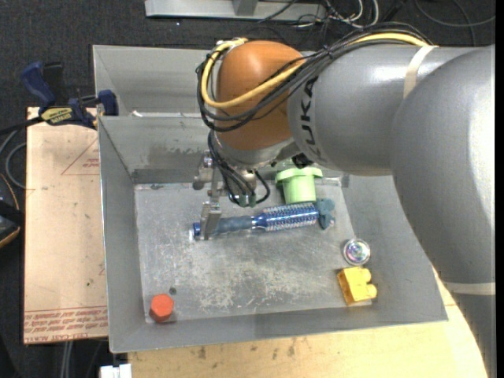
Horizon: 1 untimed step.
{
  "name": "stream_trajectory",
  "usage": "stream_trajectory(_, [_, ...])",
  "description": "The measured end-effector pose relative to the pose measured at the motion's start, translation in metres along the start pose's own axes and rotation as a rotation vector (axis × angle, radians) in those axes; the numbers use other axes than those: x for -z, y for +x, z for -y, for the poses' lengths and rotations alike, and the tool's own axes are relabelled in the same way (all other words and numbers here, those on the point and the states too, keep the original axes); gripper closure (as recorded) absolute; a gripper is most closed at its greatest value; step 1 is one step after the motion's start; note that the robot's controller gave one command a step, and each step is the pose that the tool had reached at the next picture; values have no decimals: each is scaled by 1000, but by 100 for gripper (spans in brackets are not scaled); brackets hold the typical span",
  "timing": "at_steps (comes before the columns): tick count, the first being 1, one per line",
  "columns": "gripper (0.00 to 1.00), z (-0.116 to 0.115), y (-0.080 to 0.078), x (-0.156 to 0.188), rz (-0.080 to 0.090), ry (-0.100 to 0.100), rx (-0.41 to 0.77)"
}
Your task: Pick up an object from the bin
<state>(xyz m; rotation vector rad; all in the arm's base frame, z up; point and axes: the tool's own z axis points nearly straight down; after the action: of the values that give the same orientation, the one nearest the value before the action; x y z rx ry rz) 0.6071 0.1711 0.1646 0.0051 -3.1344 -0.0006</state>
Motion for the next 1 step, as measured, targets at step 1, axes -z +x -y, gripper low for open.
stream_trajectory(1, [0, 64, 17, -89, 18, -5, 235])
